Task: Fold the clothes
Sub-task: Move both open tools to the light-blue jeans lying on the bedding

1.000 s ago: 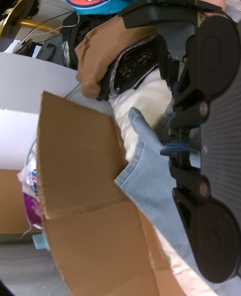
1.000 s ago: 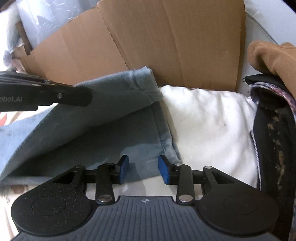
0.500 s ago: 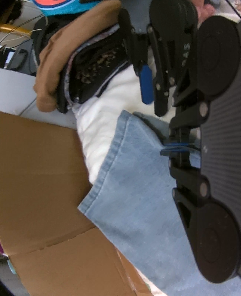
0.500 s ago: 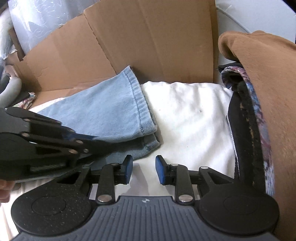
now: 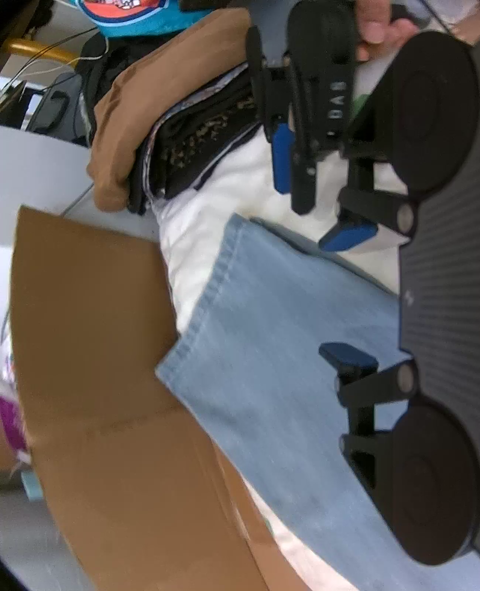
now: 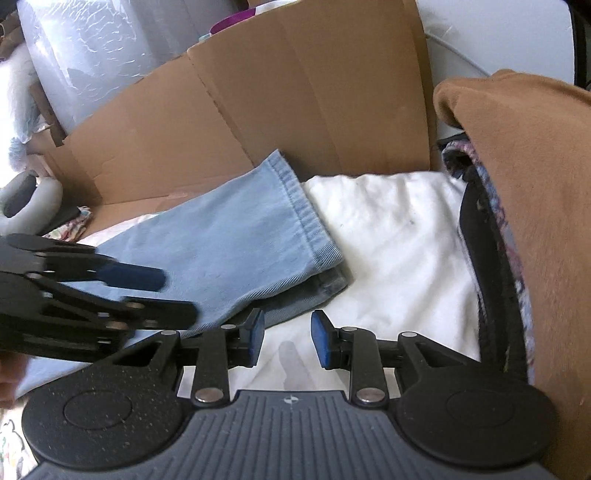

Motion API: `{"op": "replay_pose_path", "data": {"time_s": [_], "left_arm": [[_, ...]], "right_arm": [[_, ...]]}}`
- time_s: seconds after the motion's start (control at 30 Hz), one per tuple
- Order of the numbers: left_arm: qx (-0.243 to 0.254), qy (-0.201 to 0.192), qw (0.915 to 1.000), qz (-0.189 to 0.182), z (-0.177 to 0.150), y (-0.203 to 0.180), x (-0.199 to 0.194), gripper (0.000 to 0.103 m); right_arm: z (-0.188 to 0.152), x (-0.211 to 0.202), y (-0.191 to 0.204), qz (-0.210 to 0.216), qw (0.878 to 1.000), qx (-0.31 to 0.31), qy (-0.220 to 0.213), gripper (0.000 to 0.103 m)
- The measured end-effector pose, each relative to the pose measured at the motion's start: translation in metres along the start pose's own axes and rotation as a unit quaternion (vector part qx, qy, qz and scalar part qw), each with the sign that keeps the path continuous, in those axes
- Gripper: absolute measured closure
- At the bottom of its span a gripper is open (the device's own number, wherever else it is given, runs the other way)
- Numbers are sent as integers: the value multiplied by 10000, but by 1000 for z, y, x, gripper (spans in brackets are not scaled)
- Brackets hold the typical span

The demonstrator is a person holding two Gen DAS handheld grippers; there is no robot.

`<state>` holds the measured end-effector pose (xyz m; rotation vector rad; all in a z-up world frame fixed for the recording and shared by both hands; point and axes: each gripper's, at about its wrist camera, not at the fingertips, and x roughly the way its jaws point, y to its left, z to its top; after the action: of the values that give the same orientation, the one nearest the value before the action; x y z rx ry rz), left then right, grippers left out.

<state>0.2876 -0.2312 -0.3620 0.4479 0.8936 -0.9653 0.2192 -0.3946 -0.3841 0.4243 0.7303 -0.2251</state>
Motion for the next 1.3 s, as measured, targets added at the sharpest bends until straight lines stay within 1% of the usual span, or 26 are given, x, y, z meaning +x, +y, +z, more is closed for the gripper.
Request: {"op": "replay_pose_path", "data": {"time_s": [0.1,0.17,0.4,0.43,0.53,0.6,0.77,0.87,0.97,1.03,1.07,1.17,1.2,1.23,1.3], "left_arm": [[-268,-21,9996,82,-15,16,-24,28],[-449,-56,9989,156,-28,26,-39,25],[-775,-63,9946,687,-65,46,-76,17],[-753,-68,9943,748,-69,46,-80,16],[-698,-82,9937,878,-80,47,-91,14],[-798,-83,9924,930,-87,48,-95,13],[-939,-201,9901,1020,-107,55,-101,12],[-1104,-251,9865,1184,-120,61,-97,10],[-1288,-181,9827,1315,-130,68,-89,10],[-1233,-65,9824,1399,-136,70,-83,10],[-1196,-5,9822,1448,-138,71,-80,10],[-829,205,9801,1790,-143,71,-72,12],[-841,200,9781,1893,-143,73,-72,12],[-960,166,9766,1916,-143,77,-74,12],[-1194,94,9733,1960,-141,84,-78,12]], "right_arm": [[-5,-4,4,10,10000,7,37,68],[-7,-5,7,64,10000,15,45,68],[-9,-13,19,15,9999,-157,-25,68],[-10,-14,20,21,9998,-191,-17,68],[-11,-15,26,39,9994,-335,24,68],[-11,-15,29,91,9993,-349,102,68],[-15,-14,38,218,9986,-408,262,68],[-17,-12,45,282,9977,-504,353,68],[-18,-9,56,377,9959,-707,429,68],[-18,-3,65,477,9944,-790,517,68],[-18,-1,69,523,9937,-817,568,68],[-21,8,83,683,9905,-940,730,68],[-22,11,89,746,9891,-999,787,67],[-24,14,94,806,9875,-1061,844,67],[-25,21,104,889,9853,-1098,958,62]]}}
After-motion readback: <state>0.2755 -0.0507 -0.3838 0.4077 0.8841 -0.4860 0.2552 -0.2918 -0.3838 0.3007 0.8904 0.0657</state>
